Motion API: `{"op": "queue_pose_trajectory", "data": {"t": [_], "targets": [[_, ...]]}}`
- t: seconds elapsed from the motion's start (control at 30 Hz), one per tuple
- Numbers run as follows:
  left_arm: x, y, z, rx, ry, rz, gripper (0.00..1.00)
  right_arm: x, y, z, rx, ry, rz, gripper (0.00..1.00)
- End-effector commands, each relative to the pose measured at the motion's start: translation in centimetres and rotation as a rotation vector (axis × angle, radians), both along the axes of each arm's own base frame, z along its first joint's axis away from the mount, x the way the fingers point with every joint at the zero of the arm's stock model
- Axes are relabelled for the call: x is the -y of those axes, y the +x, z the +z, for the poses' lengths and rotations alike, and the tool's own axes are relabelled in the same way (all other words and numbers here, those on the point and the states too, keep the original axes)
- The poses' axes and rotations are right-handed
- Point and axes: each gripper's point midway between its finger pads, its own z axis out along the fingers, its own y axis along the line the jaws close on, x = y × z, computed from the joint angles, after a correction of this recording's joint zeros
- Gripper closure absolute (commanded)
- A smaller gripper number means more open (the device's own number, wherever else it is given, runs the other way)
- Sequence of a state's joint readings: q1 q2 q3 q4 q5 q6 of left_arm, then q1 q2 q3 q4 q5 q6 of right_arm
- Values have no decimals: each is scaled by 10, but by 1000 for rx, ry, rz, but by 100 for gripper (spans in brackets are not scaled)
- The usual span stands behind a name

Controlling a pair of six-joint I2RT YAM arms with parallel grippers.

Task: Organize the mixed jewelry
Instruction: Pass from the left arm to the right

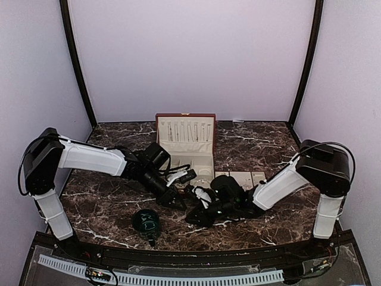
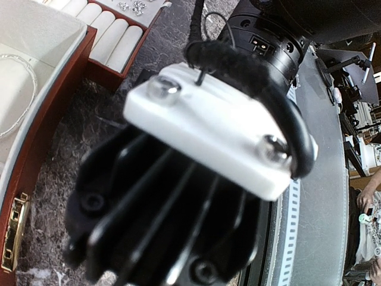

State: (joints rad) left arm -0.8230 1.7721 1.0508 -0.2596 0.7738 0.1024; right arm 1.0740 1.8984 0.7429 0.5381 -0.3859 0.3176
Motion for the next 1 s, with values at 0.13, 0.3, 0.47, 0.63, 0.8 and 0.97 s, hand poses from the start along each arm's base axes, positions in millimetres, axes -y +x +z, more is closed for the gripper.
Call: {"op": "queue_pose_trajectory", "data": {"t": [0.13, 0.3, 0.47, 0.63, 0.8, 0.97], "targets": [[0, -3, 14, 36, -40, -19, 100, -11, 2, 1, 28, 13, 12, 83], [0, -4, 14, 30, -44, -19, 100, -13, 5, 1, 34, 13, 6, 83], [-1, -3, 14, 29, -43, -14, 100, -19, 12, 9, 56, 29, -9, 85], [-4, 1, 15, 61, -28, 18, 100, -11, 22, 31, 71, 89, -64, 100], [-8, 15, 20, 120, -6, 111, 100, 2, 37, 60, 99, 131, -153, 100], [-4, 30, 38, 158, -61, 222, 100, 17, 54, 81, 140, 86, -252, 100]]}}
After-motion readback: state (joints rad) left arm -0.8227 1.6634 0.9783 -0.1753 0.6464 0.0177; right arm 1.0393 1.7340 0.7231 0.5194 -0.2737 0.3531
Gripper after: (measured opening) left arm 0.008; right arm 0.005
